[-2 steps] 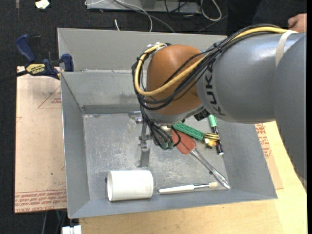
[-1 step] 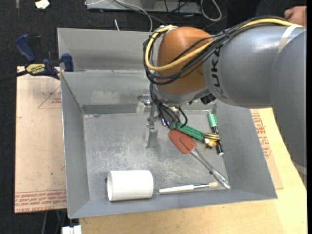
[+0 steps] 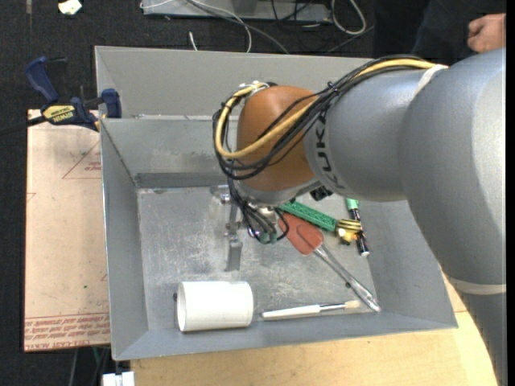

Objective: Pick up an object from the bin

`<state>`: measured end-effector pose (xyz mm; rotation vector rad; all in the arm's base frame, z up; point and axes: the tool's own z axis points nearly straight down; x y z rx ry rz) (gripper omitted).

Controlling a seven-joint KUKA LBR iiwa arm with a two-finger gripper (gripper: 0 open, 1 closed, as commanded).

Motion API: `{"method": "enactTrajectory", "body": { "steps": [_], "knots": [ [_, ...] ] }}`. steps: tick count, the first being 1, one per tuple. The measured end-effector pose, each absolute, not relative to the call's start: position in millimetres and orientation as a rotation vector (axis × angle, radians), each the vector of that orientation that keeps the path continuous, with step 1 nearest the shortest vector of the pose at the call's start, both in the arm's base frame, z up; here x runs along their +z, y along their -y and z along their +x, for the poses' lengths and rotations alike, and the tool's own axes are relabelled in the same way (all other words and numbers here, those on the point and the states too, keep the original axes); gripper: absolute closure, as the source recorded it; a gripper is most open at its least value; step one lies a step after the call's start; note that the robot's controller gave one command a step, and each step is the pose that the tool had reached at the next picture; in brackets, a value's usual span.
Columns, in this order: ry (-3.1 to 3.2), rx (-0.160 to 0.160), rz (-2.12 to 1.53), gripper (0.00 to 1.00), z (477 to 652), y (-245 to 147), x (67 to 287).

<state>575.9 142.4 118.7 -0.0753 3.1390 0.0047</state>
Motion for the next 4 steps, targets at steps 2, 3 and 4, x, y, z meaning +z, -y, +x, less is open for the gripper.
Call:
{"method": "enactTrajectory", "body": {
  "steps": [2, 3, 4],
  "knots": [
    [-3.132, 0.009, 0.061, 0.00, 603.8, -117, 105],
    [-3.070, 0.014, 0.605, 0.00, 604.4, -113, 77],
    [-3.046, 0.015, 0.714, 0.00, 620.3, -103, 71]
  ]
}}
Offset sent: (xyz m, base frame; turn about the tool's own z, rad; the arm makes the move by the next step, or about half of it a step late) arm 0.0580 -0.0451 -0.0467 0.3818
